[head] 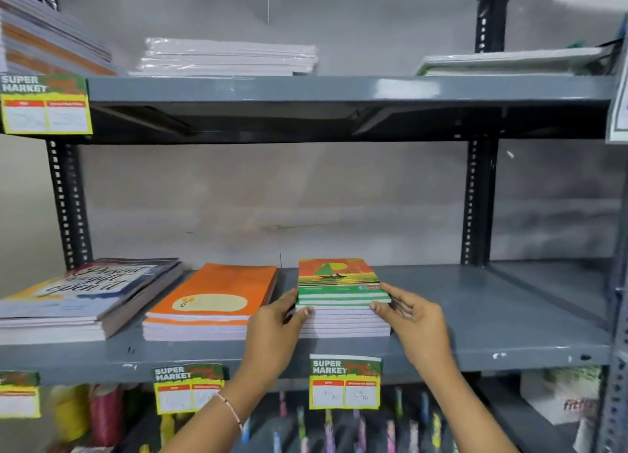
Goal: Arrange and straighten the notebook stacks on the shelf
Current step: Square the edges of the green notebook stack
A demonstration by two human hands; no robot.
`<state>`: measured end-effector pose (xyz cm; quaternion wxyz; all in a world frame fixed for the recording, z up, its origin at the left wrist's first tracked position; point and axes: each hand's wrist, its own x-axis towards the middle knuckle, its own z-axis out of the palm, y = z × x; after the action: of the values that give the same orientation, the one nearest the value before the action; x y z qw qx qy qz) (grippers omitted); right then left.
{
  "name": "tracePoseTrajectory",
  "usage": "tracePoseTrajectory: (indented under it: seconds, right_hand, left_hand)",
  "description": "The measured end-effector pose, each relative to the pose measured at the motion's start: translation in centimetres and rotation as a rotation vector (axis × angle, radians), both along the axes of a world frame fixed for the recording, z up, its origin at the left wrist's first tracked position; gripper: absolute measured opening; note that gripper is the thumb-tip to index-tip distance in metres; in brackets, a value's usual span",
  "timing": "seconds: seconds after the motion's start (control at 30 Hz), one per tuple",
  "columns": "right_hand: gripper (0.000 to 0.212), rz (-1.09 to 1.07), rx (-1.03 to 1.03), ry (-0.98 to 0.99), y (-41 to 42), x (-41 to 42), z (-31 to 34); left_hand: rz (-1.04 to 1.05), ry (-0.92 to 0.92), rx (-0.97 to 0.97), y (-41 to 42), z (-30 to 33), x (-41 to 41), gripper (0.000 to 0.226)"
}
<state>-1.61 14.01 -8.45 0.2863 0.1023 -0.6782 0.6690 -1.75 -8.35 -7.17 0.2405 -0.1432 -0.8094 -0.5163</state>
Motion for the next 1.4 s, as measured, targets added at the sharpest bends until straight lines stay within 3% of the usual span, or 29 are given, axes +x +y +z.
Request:
tracePoseTrajectory:
  seconds: [0.27,0.5,0.67,0.87,1.4]
  right_hand:
    - [0.047,-0.047,-0.080,0.038,-0.5,0.8,-0.5]
    - [0.032,-0.083,-0.047,0.118,-0.6,0.9,-0.8]
    - [0.032,-0.011,-0.050,0.111,-0.4,1.0,-0.5]
    - [0.025,-0.042,-0.015,0.103,0.0,0.9,-0.5]
    - [0.027,-0.116,-0.024,0.169,-0.6,1.3,-0.6]
  left_hand:
    - [0.050,-0.028,0.178,0.1,-0.6,-0.4,0.036]
    - [0.027,-0.026,0.274,0.3,-0.9,-0.6,0.030]
    - [0.000,-0.005,0.343,0.4,-0.9,-0.3,0.046]
    - [0.035,0.028,0.243,0.3,-0.3,-0.6,0.030]
    - [0.103,0.158,0.020,0.0,-0.7,-0.5,0.031]
